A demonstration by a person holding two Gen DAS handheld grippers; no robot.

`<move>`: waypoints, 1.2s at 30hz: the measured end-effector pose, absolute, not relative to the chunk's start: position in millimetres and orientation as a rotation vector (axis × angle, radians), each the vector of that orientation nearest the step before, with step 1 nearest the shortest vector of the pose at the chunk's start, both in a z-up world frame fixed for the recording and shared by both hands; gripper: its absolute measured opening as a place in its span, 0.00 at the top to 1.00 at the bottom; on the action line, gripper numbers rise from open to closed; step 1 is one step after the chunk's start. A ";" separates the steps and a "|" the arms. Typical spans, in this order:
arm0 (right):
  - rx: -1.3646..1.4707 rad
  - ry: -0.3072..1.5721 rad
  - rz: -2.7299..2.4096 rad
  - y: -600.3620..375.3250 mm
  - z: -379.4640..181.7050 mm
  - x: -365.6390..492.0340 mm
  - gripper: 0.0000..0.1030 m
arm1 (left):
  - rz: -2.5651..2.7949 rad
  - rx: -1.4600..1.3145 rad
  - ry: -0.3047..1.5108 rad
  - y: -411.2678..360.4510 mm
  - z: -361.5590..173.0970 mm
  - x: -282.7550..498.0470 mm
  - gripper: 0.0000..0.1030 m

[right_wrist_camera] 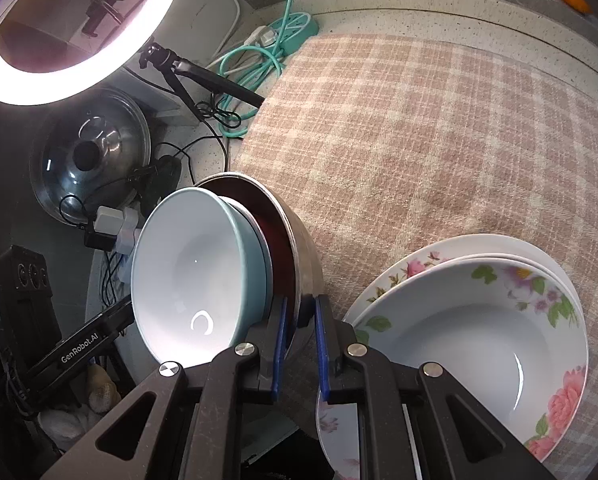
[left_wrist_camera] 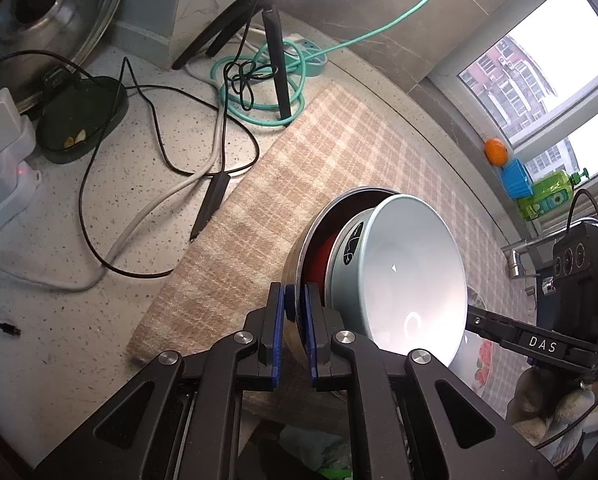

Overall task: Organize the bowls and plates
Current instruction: 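Grip the rims of the nested bowl stack with both grippers, then carry the nested bowl stack onto the flowered plate stack with both grippers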

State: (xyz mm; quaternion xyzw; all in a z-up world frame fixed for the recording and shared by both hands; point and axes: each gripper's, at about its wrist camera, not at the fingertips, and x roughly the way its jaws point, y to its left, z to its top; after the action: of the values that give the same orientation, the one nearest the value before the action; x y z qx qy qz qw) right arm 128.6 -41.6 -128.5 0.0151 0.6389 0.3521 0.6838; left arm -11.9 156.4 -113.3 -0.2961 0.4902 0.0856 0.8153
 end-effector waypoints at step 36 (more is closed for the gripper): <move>0.150 1.352 0.646 -168.2 -75.6 118.1 0.88 | -0.032 -0.524 1.030 64.7 -71.8 19.9 0.92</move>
State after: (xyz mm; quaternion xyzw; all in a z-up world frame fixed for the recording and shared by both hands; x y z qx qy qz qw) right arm 118.1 -168.2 -75.6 0.0679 0.6139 0.2933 0.7297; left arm 19.9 64.7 -71.8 -0.2476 0.4868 -0.0152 0.8375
